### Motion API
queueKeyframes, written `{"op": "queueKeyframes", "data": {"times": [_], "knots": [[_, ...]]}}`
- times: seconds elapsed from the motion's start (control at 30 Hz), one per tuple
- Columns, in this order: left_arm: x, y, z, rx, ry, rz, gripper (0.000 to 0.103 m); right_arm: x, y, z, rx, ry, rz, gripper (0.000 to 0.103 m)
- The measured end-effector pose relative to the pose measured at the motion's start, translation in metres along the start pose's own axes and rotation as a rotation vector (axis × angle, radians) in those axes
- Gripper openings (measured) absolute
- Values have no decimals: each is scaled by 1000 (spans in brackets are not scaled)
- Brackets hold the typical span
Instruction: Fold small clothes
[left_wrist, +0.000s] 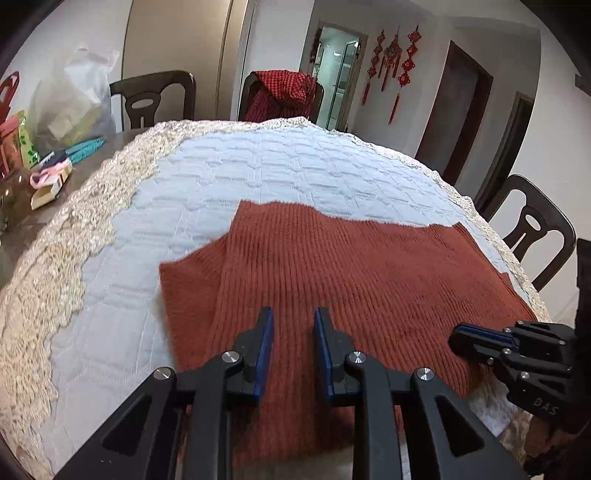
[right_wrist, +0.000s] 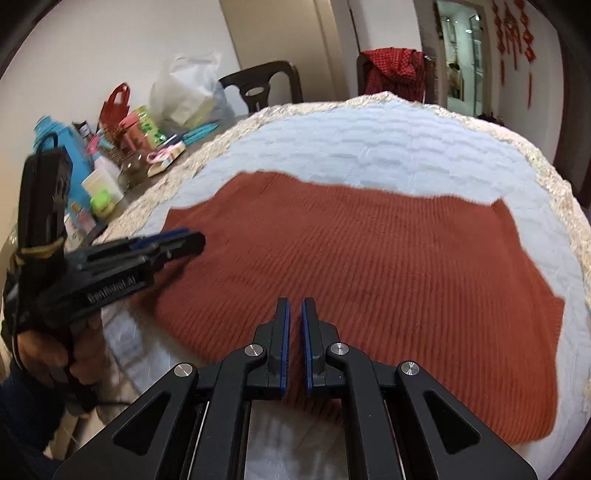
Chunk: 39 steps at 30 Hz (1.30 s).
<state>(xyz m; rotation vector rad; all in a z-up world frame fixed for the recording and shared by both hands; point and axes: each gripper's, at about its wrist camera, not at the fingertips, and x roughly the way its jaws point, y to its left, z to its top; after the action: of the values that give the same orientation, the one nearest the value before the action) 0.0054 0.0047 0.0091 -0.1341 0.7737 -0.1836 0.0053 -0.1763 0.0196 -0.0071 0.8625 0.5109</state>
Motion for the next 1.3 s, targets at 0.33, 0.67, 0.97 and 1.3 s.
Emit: {"op": "queueKeyframes", "data": {"times": [0.33,0.67,0.97,1.3], "knots": [[-8,2,-9,-10,1,-6,25,2,5,-16,-8,24,32,6],[-34,23,-8,-87,-36,15,26,-6,1,-20,17,17,62,6],[-13,45,-1,-169,-14,11,42,-16,-6,-8,52,-44,66,6],[8,57,5,-238,13,-11,50,8,-13,6,69,-13,57,6]]}}
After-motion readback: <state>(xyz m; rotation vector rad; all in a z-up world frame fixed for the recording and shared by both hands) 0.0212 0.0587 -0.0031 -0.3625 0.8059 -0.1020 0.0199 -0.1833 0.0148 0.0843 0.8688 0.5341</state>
